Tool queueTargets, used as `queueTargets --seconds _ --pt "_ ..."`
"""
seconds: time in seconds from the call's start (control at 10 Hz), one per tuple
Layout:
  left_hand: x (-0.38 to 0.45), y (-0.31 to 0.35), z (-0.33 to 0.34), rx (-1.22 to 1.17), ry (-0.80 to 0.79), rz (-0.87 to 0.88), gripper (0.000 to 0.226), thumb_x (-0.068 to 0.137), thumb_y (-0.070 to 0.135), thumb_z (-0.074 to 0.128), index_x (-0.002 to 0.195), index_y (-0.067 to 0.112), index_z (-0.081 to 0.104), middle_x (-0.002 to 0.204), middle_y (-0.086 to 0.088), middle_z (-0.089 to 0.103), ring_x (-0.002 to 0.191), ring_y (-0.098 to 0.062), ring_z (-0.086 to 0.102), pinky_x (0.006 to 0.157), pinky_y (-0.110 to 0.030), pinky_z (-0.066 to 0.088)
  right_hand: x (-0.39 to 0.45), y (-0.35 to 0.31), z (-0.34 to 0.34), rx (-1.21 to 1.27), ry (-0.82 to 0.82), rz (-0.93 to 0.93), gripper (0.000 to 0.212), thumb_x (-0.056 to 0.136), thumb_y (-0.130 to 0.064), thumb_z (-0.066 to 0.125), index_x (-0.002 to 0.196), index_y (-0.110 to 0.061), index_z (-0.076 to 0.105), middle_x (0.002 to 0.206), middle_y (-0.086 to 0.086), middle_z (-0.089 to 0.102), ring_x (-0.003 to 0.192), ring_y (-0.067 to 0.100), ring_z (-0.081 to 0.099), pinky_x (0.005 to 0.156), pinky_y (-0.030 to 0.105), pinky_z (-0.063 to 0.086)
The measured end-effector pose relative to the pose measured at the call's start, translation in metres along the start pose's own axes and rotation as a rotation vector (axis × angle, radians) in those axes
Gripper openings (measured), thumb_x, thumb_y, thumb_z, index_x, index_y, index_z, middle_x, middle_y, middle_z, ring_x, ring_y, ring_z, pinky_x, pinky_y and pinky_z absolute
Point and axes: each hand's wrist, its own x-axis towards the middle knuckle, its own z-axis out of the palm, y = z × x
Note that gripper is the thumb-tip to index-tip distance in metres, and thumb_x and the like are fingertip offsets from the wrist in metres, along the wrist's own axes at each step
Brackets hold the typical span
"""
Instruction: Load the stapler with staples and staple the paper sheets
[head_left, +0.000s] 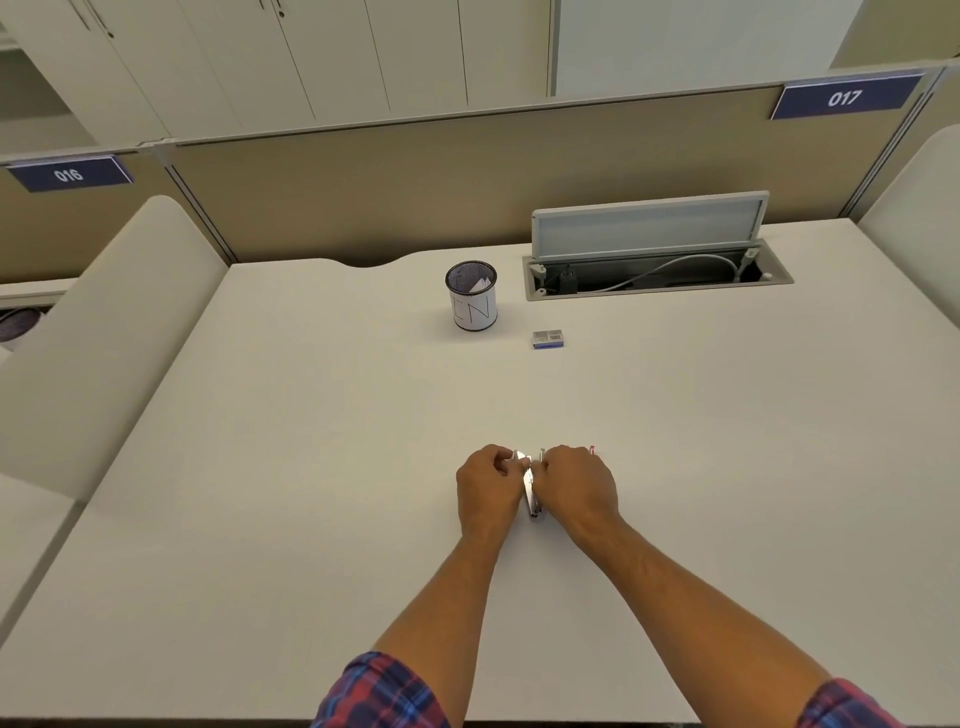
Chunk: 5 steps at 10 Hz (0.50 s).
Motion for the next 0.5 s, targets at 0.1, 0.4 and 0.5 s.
queueTargets --seconds 0.1,0.4,0.5 --pt "-0.003 0.000 -0.005 0.113 0.126 0.081 0.016 0.089 0.030 0.072 0.081 0.019 0.065 0.087 0.008 0.064 0.074 -0.012 0.063 0.066 -0.027 0.050 0.001 0.005 -0.001 -0.030 0.102 -0.073 0.045 0.103 -0.037 0.045 0.063 -0.018 0.052 0.060 -0.005 0.054 0.061 0.022 0.054 0.067 0.030 0.037" --pt "0.008 -0.007 -0.030 0.487 0.290 0.662 0.012 0.088 0.013 0.071 0.101 0.012 0.070 0.113 -0.003 0.070 0.103 -0.027 0.068 0.081 -0.038 0.054 0.016 0.060 -0.003 0.109 0.549 -0.242 0.024 0.088 -0.021 0.077 0.105 -0.006 0.070 0.095 0.009 0.068 0.083 0.032 0.066 0.067 0.039 0.056" --pt "0.009 -0.009 -0.029 0.570 0.248 0.699 0.036 0.092 0.018 0.069 0.128 0.010 0.067 0.140 -0.009 0.062 0.126 -0.028 0.061 0.097 -0.040 0.053 0.019 0.083 -0.003 0.041 0.572 -0.187 0.040 0.097 -0.028 0.063 0.129 -0.004 0.063 0.122 0.013 0.068 0.109 0.034 0.066 0.088 0.042 0.055"
